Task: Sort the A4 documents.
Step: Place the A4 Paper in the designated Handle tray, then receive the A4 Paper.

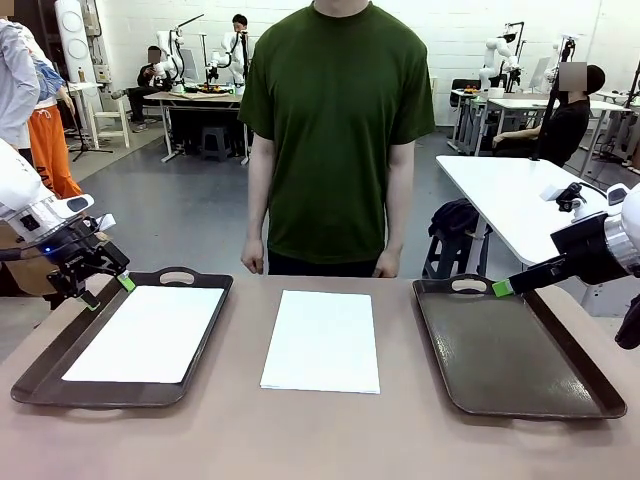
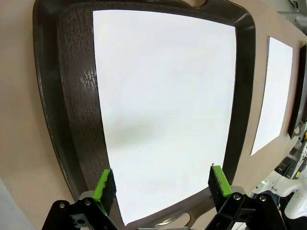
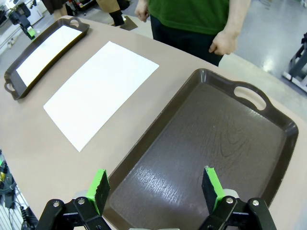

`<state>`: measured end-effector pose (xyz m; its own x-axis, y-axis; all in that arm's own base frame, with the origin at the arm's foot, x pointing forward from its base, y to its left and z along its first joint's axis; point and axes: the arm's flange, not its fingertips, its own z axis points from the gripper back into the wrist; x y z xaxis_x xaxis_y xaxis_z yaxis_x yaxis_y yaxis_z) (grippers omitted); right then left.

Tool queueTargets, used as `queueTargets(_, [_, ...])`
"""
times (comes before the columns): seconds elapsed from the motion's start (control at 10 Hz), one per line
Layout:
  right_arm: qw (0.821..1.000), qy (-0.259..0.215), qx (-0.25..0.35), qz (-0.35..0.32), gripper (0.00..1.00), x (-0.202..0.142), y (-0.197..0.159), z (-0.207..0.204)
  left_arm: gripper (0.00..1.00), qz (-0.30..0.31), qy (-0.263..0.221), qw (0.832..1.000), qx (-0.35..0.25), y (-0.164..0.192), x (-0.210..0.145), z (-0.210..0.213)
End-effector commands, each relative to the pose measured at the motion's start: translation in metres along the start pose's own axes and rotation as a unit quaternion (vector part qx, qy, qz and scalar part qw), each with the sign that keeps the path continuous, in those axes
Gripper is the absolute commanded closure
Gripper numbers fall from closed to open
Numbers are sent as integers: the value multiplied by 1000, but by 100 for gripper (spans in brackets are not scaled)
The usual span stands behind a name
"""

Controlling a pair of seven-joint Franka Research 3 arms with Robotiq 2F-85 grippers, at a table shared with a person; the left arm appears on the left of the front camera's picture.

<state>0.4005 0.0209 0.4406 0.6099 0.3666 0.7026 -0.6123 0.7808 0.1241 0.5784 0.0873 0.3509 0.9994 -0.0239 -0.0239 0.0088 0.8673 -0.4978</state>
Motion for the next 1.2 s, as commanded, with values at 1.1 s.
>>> queueTargets(1.1, [1000,-2,5,-5,0,-1,-1,-4,0,-140,-70,988,4,-65,-18,28])
